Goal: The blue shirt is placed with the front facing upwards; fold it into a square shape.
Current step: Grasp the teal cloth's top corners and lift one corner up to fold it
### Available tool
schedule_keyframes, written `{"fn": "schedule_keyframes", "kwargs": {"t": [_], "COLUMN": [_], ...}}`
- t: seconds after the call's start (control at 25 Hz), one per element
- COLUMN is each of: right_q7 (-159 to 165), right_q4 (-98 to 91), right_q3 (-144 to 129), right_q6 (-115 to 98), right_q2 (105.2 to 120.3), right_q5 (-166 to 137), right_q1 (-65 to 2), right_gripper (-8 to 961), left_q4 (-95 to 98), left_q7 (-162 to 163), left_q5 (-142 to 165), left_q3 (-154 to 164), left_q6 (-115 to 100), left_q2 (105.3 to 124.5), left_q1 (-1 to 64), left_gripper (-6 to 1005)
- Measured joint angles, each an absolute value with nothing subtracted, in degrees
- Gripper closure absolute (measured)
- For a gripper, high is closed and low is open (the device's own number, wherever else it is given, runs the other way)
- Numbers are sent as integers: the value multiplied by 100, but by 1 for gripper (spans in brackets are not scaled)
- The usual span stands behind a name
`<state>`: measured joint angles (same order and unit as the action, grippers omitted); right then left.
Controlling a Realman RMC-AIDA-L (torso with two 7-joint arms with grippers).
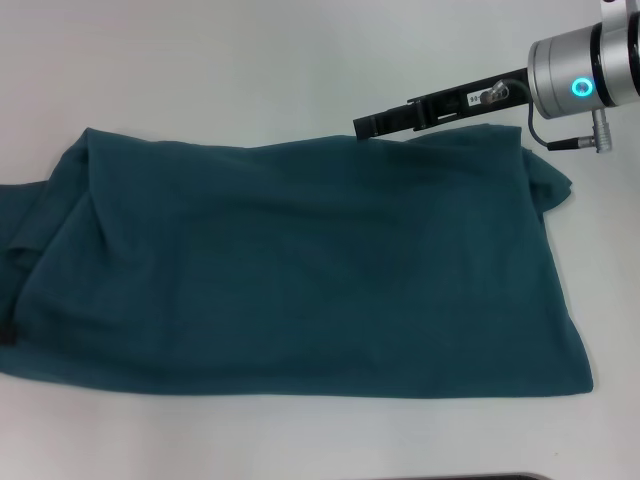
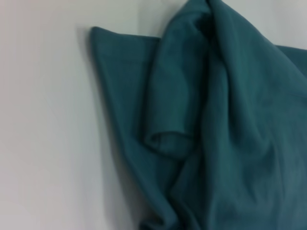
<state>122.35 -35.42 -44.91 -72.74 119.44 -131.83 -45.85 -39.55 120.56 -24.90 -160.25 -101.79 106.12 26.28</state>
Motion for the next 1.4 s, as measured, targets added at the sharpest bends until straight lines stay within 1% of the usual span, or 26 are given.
{"fn": "schedule_keyframes", "kwargs": {"t": [0.32, 0.96, 1.4], "right_q7": [12218, 12187, 12200], "right_q4": [-3542, -3539, -3551], "right_q3": [-4483, -4491, -4487], "right_q6": [-7282, -7428, -7435], "right_q2": [11944, 11953, 11953], "right_q5": [-13115, -13041, -13023], "right_q1": [-4532, -4525, -4527], "right_gripper": [345, 348, 349], "left_q4": [-3760, -3773, -3811], "left_q7": [12032, 12020, 11646], "left_q5": [-2458, -2334, -2379], "left_q3": [-15918, -15782, -15810], "left_q6": [-10213, -9894, -10078], "left_q2": [10601, 10663, 10679], "left_q1": [2690, 2661, 2708], "left_gripper": [422, 430, 598]}}
